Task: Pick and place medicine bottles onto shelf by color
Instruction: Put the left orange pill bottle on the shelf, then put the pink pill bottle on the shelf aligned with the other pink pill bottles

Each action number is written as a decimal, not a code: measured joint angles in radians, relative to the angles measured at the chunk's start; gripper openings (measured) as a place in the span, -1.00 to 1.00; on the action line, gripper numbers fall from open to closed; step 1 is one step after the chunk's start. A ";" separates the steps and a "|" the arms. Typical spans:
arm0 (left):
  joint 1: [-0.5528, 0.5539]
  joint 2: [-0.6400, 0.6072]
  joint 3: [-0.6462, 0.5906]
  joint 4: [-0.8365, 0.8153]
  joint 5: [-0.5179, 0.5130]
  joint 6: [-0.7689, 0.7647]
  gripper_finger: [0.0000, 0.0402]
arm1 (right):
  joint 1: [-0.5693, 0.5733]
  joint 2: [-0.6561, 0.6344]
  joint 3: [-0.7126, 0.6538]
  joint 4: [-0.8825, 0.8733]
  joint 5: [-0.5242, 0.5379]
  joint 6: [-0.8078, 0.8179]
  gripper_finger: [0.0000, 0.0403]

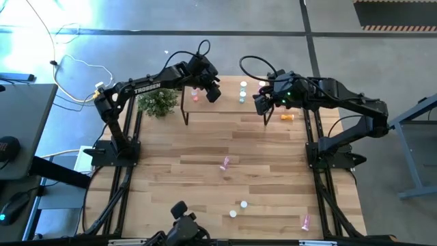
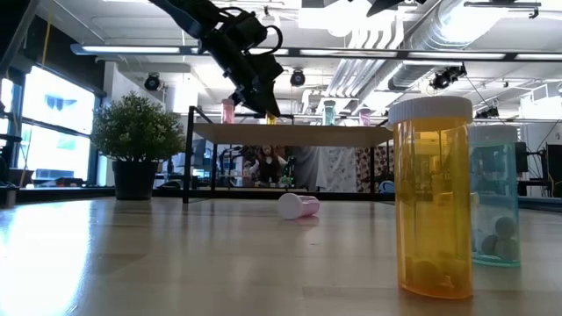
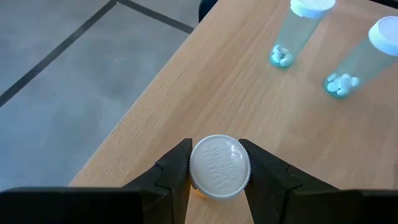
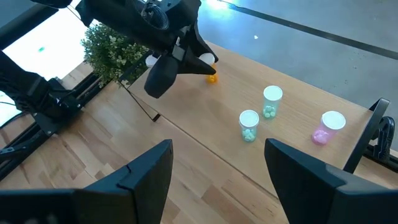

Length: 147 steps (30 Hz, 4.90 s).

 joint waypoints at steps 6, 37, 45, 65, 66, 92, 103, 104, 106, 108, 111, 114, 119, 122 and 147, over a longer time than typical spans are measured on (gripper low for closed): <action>0.000 0.000 0.000 -0.001 0.002 0.000 -0.42 | 0.000 0.000 0.000 0.000 0.000 0.000 0.22; 0.000 -0.066 -0.002 0.043 0.003 -0.019 0.26 | 0.000 -0.001 0.000 0.000 0.074 0.000 0.22; 0.000 -0.160 -0.002 0.046 0.002 0.000 0.26 | -0.020 -0.017 -0.001 0.009 0.153 0.001 0.22; -0.044 -0.407 -0.001 -0.045 0.067 0.061 0.26 | -0.528 -0.082 0.000 -0.144 0.040 0.001 0.22; -0.044 -0.412 -0.001 -0.045 0.065 0.061 0.26 | -0.568 -0.077 0.000 -0.157 0.008 0.000 0.22; -0.047 -0.418 -0.001 -0.047 0.040 0.052 0.26 | -0.995 0.213 0.000 -0.324 -0.433 -0.444 0.22; -0.048 -0.418 -0.001 -0.050 0.041 0.050 0.26 | -1.026 0.334 0.000 -0.401 -0.479 -0.972 0.22; -0.048 -0.418 -0.001 -0.050 0.041 0.050 0.26 | -1.026 0.345 0.000 -0.412 -0.480 -1.005 0.22; -0.048 -0.418 -0.001 -0.050 0.041 0.050 0.26 | -1.026 0.366 0.000 -0.430 -0.481 -1.066 0.22; -0.048 -0.418 -0.001 -0.050 0.041 0.046 0.26 | -1.026 0.377 0.000 -0.462 -0.482 -1.081 0.22; -0.048 -0.418 -0.001 -0.050 0.041 0.034 0.26 | -1.026 0.381 -0.001 -0.470 -0.481 -1.071 0.22; -0.048 -0.418 -0.001 -0.050 0.041 0.033 0.26 | -1.025 0.381 -0.001 -0.459 -0.480 -1.054 0.22; -0.048 -0.418 -0.001 -0.050 0.041 0.031 0.26 | -1.025 0.381 -0.001 -0.446 -0.477 -0.998 0.22; -0.048 -0.418 -0.001 -0.050 0.041 0.031 0.26 | -1.026 0.380 -0.021 -0.413 -0.473 -0.956 0.22; -0.048 -0.418 -0.001 -0.050 0.042 0.026 0.26 | -1.032 0.380 -0.440 -0.073 -0.493 -0.784 0.22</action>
